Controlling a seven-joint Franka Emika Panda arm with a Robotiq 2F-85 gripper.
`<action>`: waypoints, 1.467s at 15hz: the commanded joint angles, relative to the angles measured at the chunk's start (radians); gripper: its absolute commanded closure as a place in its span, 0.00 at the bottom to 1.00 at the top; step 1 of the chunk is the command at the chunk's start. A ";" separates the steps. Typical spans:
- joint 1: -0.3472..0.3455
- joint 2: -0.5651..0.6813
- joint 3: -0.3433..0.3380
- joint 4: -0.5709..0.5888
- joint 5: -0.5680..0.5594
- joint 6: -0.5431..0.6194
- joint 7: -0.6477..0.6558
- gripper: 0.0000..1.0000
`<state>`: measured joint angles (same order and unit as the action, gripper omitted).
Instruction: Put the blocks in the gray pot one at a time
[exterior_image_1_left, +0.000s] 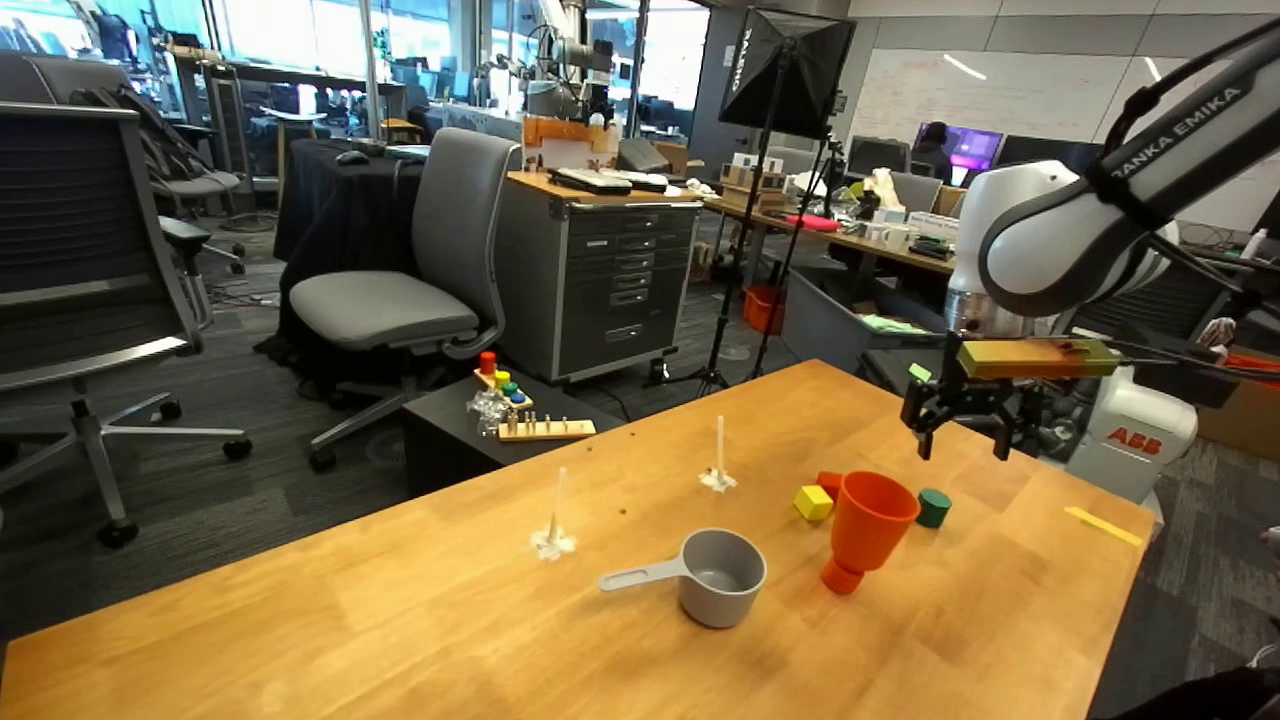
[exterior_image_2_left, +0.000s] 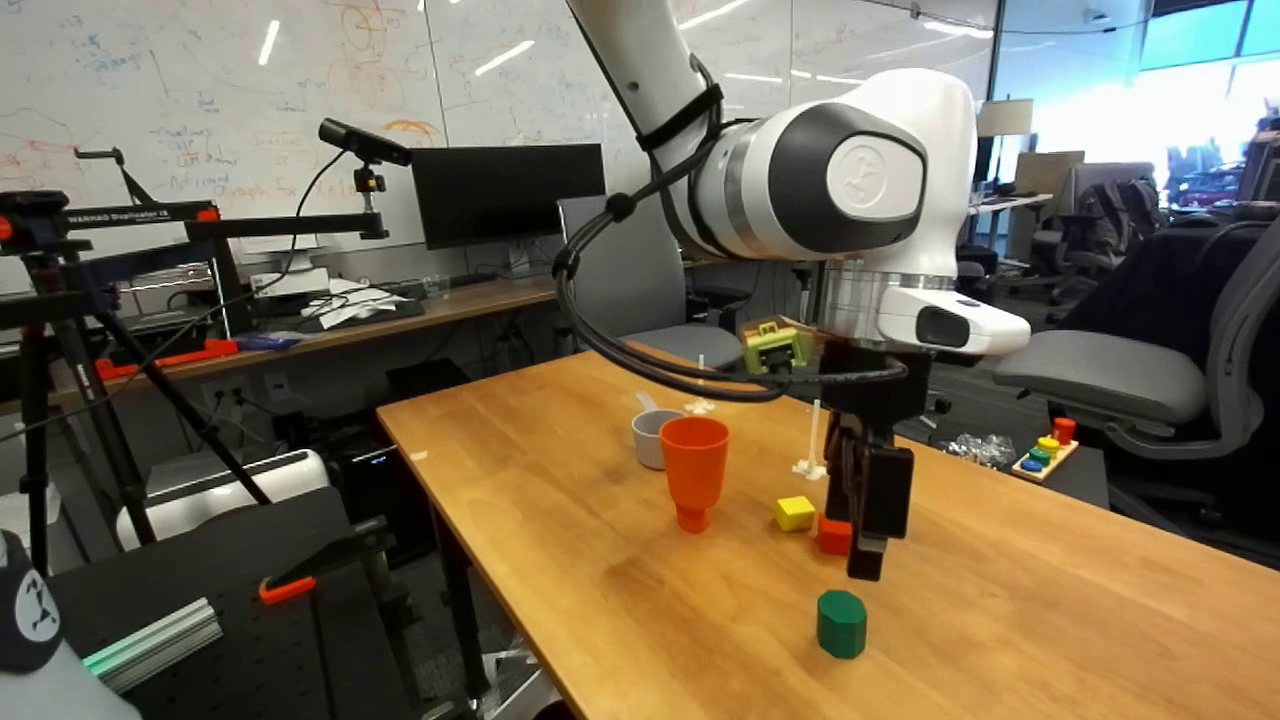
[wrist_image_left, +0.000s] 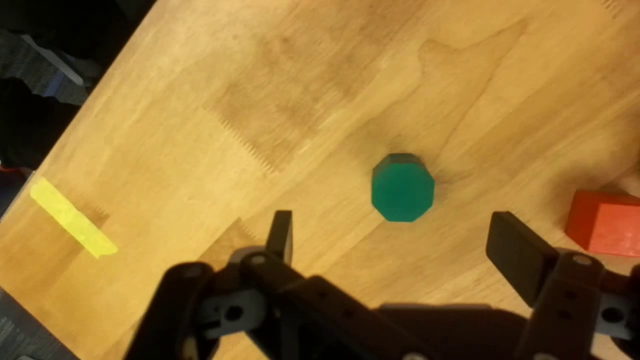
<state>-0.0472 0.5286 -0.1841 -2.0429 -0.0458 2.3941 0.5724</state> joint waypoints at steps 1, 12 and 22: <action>0.021 0.062 -0.012 0.082 0.035 -0.048 0.029 0.00; 0.019 0.220 -0.022 0.232 0.092 -0.097 0.086 0.00; 0.004 0.198 -0.015 0.187 0.153 -0.110 0.103 0.27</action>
<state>-0.0388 0.7565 -0.1945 -1.8399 0.0757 2.3044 0.6683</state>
